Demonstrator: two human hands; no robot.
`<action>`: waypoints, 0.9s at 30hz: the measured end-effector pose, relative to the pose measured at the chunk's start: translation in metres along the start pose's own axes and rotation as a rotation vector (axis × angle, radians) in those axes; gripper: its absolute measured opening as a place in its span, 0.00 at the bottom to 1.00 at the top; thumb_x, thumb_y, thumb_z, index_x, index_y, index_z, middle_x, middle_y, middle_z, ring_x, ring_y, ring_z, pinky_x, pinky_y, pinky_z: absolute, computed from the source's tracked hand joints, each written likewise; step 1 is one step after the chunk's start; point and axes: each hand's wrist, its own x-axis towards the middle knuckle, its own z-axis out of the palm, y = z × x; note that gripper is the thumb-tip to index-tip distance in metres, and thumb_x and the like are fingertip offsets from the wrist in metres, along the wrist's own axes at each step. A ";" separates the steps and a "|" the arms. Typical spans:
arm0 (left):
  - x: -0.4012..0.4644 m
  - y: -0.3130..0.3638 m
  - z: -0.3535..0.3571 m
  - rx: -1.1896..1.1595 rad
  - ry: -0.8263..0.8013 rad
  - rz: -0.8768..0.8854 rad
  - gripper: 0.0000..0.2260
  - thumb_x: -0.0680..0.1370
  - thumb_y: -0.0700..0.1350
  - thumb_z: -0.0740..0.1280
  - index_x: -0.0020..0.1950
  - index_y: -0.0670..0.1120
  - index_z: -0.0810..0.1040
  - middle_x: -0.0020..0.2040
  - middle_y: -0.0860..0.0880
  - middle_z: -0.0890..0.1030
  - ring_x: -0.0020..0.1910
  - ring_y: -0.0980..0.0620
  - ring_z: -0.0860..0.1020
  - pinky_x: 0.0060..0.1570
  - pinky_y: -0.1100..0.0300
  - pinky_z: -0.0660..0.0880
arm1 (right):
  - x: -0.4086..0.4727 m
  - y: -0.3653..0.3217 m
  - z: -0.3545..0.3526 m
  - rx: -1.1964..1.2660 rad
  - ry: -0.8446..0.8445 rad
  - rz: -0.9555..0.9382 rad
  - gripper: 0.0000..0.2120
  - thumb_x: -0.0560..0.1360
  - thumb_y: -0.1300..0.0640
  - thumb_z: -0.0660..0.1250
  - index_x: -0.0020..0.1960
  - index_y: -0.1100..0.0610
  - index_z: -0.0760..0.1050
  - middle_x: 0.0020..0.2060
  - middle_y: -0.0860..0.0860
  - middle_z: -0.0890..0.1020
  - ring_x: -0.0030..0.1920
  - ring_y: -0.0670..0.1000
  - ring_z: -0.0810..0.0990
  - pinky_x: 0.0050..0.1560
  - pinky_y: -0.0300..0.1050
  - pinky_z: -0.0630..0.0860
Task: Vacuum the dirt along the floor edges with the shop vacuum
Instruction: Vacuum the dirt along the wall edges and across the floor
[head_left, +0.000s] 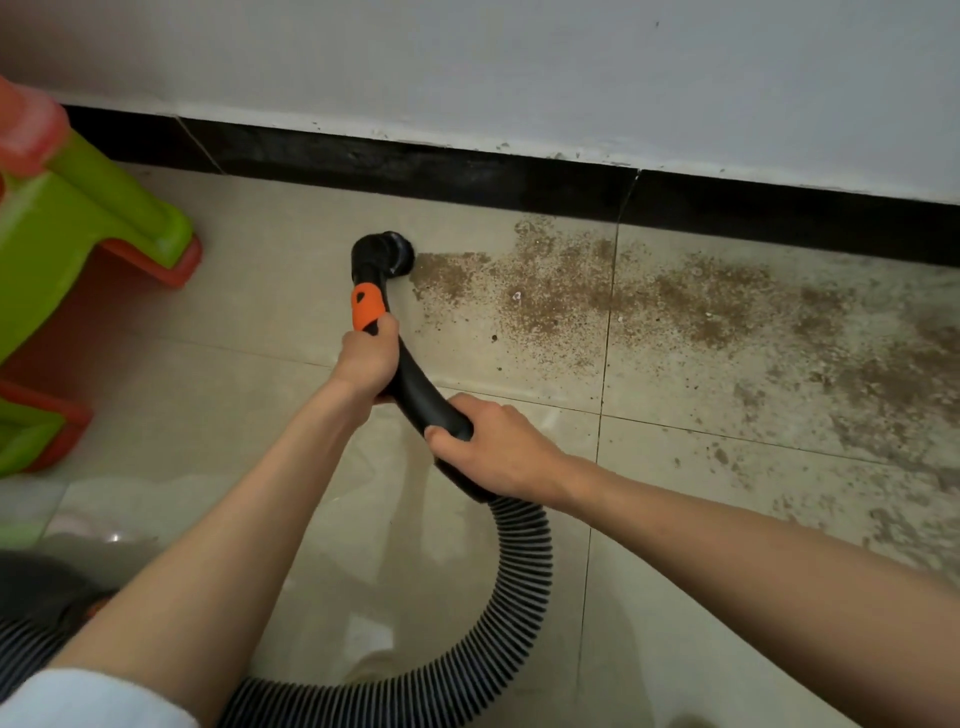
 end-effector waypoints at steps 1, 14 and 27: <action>-0.003 -0.002 0.004 0.012 -0.006 0.002 0.22 0.81 0.53 0.54 0.68 0.38 0.63 0.56 0.41 0.74 0.50 0.45 0.75 0.42 0.53 0.73 | -0.006 0.003 0.001 0.004 0.012 0.007 0.12 0.76 0.44 0.62 0.54 0.51 0.72 0.42 0.52 0.81 0.42 0.53 0.81 0.45 0.53 0.80; -0.015 0.022 0.055 0.069 -0.245 0.102 0.15 0.81 0.53 0.54 0.55 0.41 0.68 0.41 0.46 0.73 0.38 0.51 0.73 0.34 0.58 0.73 | -0.031 0.016 -0.012 0.001 0.236 0.145 0.13 0.76 0.44 0.59 0.51 0.52 0.71 0.39 0.50 0.81 0.41 0.53 0.80 0.44 0.52 0.78; 0.000 0.004 -0.013 0.029 0.026 0.002 0.21 0.81 0.52 0.54 0.67 0.39 0.65 0.53 0.42 0.74 0.49 0.45 0.74 0.38 0.54 0.73 | 0.005 -0.012 0.005 0.007 -0.005 0.002 0.11 0.75 0.45 0.62 0.51 0.51 0.72 0.41 0.51 0.80 0.42 0.53 0.80 0.44 0.49 0.78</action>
